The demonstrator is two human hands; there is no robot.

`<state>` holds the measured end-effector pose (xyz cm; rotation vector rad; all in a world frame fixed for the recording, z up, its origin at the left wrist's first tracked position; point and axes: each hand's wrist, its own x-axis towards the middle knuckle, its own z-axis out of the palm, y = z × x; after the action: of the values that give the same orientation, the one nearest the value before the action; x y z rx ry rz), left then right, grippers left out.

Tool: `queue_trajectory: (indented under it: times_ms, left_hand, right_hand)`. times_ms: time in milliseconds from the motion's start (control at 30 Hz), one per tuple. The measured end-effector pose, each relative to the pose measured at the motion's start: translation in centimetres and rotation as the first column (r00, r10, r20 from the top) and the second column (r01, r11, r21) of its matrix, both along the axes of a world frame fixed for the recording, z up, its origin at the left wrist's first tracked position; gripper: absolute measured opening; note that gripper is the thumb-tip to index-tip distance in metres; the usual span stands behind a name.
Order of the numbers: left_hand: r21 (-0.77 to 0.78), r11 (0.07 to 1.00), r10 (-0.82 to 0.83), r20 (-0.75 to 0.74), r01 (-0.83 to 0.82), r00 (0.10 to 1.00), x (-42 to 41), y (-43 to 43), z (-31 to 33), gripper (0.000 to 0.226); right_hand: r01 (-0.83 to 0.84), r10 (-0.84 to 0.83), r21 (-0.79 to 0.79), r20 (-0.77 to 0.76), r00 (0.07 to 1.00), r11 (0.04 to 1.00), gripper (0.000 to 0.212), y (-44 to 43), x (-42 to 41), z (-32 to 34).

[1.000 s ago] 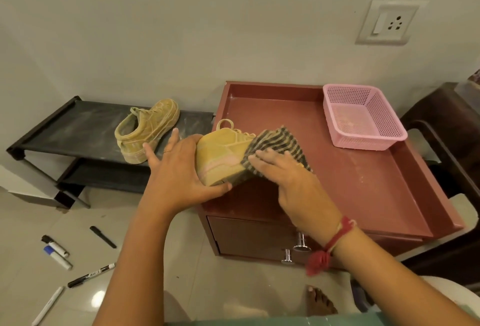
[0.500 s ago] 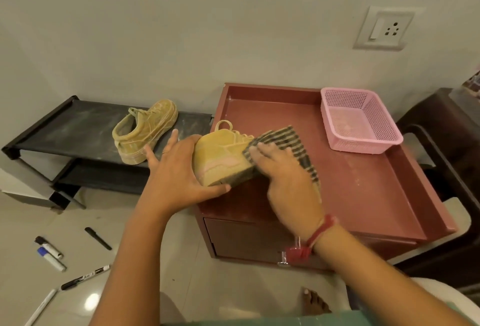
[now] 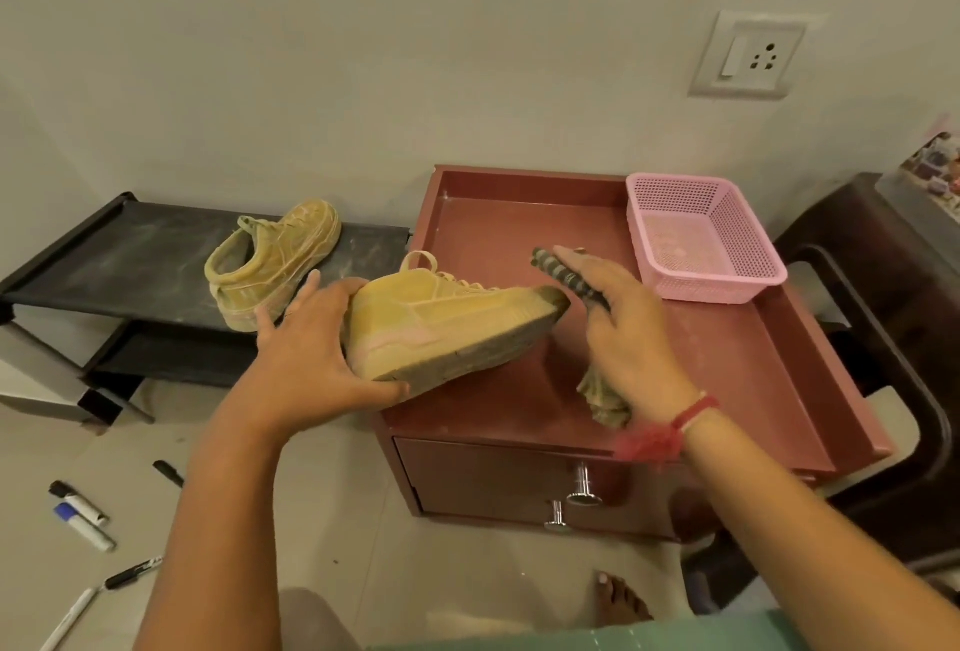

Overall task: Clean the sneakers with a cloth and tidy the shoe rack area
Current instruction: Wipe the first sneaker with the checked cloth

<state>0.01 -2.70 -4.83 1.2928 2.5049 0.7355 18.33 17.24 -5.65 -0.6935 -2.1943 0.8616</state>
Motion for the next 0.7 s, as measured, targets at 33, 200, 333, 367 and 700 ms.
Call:
queue_trajectory:
  times_ms: [33, 200, 333, 367, 700]
  left_hand:
    - [-0.015, 1.0, -0.004, -0.01, 0.004, 1.0, 0.0, 0.0, -0.1, 0.112]
    - [-0.027, 1.0, 0.003, -0.024, -0.004, 1.0, 0.1, 0.2, -0.3, 0.111]
    - [-0.01, 1.0, 0.018, -0.041, -0.019, 0.999, 0.1, 0.1, 0.0, 0.109]
    - [-0.002, 1.0, 0.012, -0.046, -0.012, 0.999, 0.1, 0.1, 0.0, 0.109]
    - [-0.016, 1.0, -0.006, -0.019, 0.006, 1.0, 0.1, -0.4, 0.3, 0.107]
  right_hand:
    - [-0.068, 0.066, 0.057, 0.039, 0.997, 0.996, 0.059, -1.2, -0.3, -0.4]
    - [-0.166, 0.105, 0.228, 0.255, 0.961, 0.959, 0.066, -1.1, -0.2, -3.0]
    - [0.078, -0.087, 0.057, 0.165, 0.982, 0.995, 0.058, -0.3, -0.6, -3.2]
    - [0.027, -0.042, 0.095, 0.154, 0.987, 0.995, 0.059, -1.4, -0.6, -3.4]
    - [-0.132, 0.104, 0.201, 0.141, 0.985, 0.971, 0.061, -3.4, -0.1, -4.0]
